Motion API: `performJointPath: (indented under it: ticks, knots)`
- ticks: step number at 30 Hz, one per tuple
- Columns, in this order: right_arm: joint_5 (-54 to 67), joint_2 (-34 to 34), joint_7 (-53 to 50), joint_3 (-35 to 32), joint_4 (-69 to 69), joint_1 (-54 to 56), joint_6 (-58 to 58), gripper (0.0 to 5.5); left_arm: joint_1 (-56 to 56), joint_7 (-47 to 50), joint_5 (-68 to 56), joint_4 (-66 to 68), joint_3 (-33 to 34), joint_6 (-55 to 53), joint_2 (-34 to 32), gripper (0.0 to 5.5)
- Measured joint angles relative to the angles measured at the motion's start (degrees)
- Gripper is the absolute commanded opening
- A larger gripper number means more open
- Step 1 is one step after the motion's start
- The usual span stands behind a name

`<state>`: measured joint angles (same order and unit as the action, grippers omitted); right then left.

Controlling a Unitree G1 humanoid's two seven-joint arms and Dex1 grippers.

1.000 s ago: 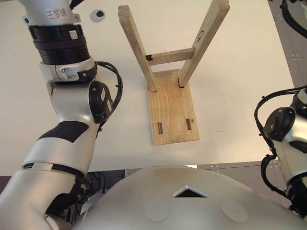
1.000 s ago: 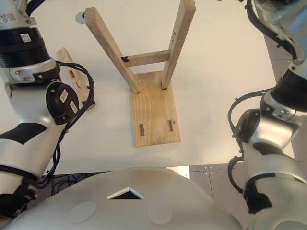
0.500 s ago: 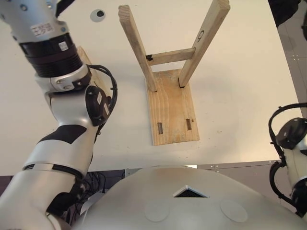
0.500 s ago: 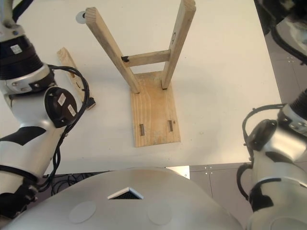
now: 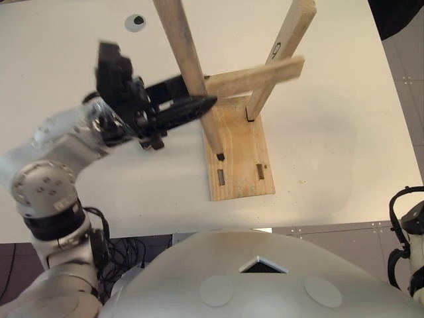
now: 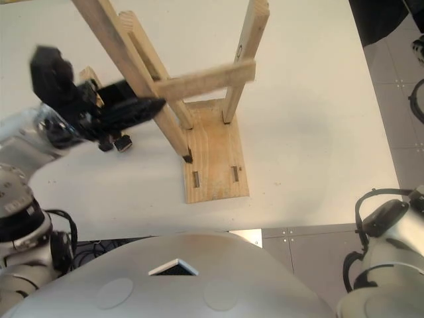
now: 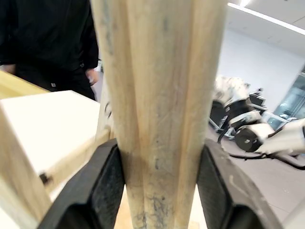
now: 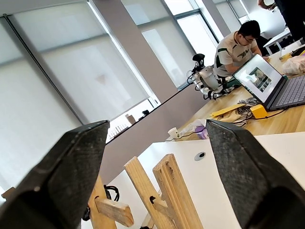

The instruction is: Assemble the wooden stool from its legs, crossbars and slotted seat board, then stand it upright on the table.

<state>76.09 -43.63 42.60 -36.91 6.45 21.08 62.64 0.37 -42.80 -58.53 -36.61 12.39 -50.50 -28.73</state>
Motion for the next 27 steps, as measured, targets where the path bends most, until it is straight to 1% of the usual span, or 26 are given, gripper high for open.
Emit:
performJointPath:
  ticks: [3, 7, 10, 14, 18, 21, 27]
  knots:
    - [-3.06, -0.16, 1.32, 4.09, 4.42, 3.55, 0.24, 3.67, 8.18, -1.97, 6.07, -0.43, -5.11, 7.17, 2.3, 2.01]
    - [-6.66, -0.58, 4.07, 7.79, 8.08, 8.35, 0.28, 3.67, 12.18, -3.32, 10.94, -0.46, -9.35, 13.58, 3.25, 2.01]
    - [-8.49, -2.36, 5.43, 8.27, 9.03, 8.98, 0.34, 3.67, 13.59, -4.98, 14.7, 0.34, -12.12, 16.9, 2.27, 2.01]
    - [-9.3, -2.35, 6.77, 8.2, 9.25, 8.84, 0.39, 3.67, 13.39, -7.16, 17.44, 1.38, -14.29, 21.06, 1.49, 2.01]
    - [-9.7, -2.34, 7.11, 7.71, 7.42, 7.35, 0.61, 3.67, 12.85, -11.73, 22.52, 3.92, -19.0, 29.72, -0.71, 2.01]
    - [-10.46, -2.3, 7.03, 7.65, 7.21, 7.16, 0.6, 3.67, 12.52, -12.98, 22.04, 4.37, -19.0, 30.83, -2.53, 2.01]
    - [-10.92, -2.16, 6.06, 6.88, 6.35, 6.32, 0.5, 3.67, 10.2, -13.04, 18.17, 4.38, -17.0, 26.77, -5.87, 2.01]
